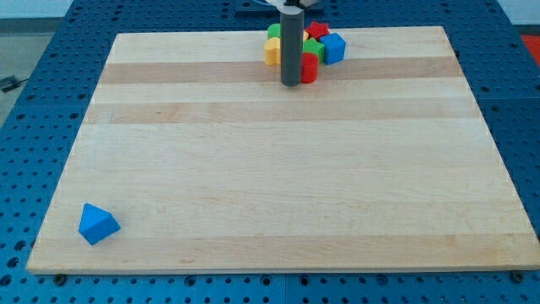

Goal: Move the blue triangle to the top right of the board

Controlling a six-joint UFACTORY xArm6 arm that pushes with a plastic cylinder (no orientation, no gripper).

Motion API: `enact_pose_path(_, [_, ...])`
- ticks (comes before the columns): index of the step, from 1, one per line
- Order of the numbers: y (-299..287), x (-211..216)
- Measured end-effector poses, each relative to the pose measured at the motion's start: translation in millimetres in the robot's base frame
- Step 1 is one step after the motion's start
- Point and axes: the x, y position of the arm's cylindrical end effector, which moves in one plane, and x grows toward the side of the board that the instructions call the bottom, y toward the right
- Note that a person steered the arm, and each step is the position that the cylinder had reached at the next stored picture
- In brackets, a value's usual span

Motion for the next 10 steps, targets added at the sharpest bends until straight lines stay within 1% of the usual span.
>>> enact_pose_path(2, [-0.5,0.0])
enact_pose_path(3, [11.8,40.4])
enact_pose_path(4, [9.5,88.0])
enact_pose_path(5, [-77.1,81.4])
enact_pose_path(6, [-211.0,77.9])
enact_pose_path(7, [-316.2,81.5])
enact_pose_path(8, [-320.8,84.4])
enact_pose_path(9, [-320.0,101.7])
enact_pose_path(10, [-320.0,181.6])
